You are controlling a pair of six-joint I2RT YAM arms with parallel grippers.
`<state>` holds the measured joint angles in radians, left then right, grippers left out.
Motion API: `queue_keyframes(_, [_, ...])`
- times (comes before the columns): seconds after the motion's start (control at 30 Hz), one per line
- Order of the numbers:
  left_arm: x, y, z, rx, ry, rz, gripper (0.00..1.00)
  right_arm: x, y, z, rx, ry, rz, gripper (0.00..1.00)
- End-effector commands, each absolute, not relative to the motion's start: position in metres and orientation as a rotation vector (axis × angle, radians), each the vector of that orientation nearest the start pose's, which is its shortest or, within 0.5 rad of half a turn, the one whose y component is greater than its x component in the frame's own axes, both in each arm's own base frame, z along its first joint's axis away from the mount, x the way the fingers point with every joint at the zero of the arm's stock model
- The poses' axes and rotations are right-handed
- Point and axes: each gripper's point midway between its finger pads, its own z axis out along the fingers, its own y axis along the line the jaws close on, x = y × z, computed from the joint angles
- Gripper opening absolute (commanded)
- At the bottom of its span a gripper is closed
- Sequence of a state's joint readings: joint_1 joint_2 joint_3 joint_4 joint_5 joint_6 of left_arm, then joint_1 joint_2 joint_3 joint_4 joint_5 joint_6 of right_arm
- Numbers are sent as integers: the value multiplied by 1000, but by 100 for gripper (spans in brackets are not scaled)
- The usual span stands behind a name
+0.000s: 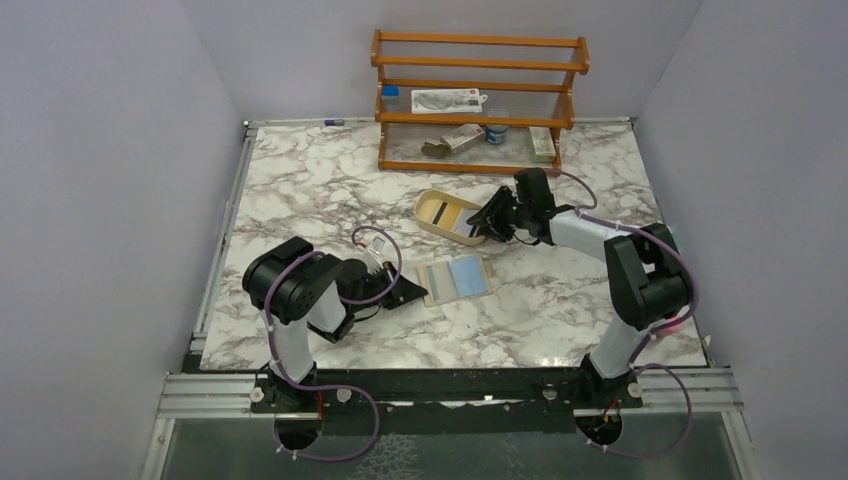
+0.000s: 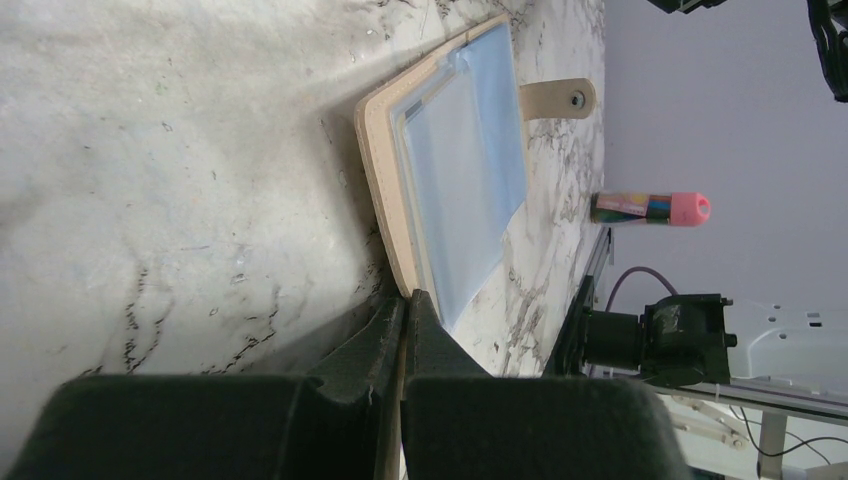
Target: Take the credit cards out of the card holder
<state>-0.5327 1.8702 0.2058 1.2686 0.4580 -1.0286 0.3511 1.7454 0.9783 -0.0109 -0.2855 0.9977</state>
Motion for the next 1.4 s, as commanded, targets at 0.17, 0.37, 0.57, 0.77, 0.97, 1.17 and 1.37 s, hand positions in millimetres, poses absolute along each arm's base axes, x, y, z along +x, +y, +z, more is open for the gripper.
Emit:
queue_keyframes(0.17, [188, -236, -43, -278, 2489, -1229, 0, 391, 219, 98, 609, 2405, 877, 58])
queue_keyframes(0.37, [188, -240, -31, -288, 2470, -1279, 0, 406, 209, 148, 410, 2300, 781, 60])
queue_keyframes(0.57, [192, -240, -24, -244, 2503, -1196, 0, 374, 254, 188, -113, 2211, 833, 65])
queue_keyframes(0.77, [214, -243, 0, -150, 2500, -1017, 0, 311, 314, 145, -375, 2295, 866, 64])
queue_keyframes(0.97, [225, -240, 13, -151, 2505, -913, 0, 302, 324, 112, -473, 2353, 719, 63])
queue_keyframes(1.17, [227, -242, 20, -158, 2499, -898, 0, 297, 331, 86, -663, 2386, 525, 64])
queue_keyframes(1.37, [225, -247, 19, -152, 2513, -887, 0, 290, 334, 65, -763, 2410, 448, 66])
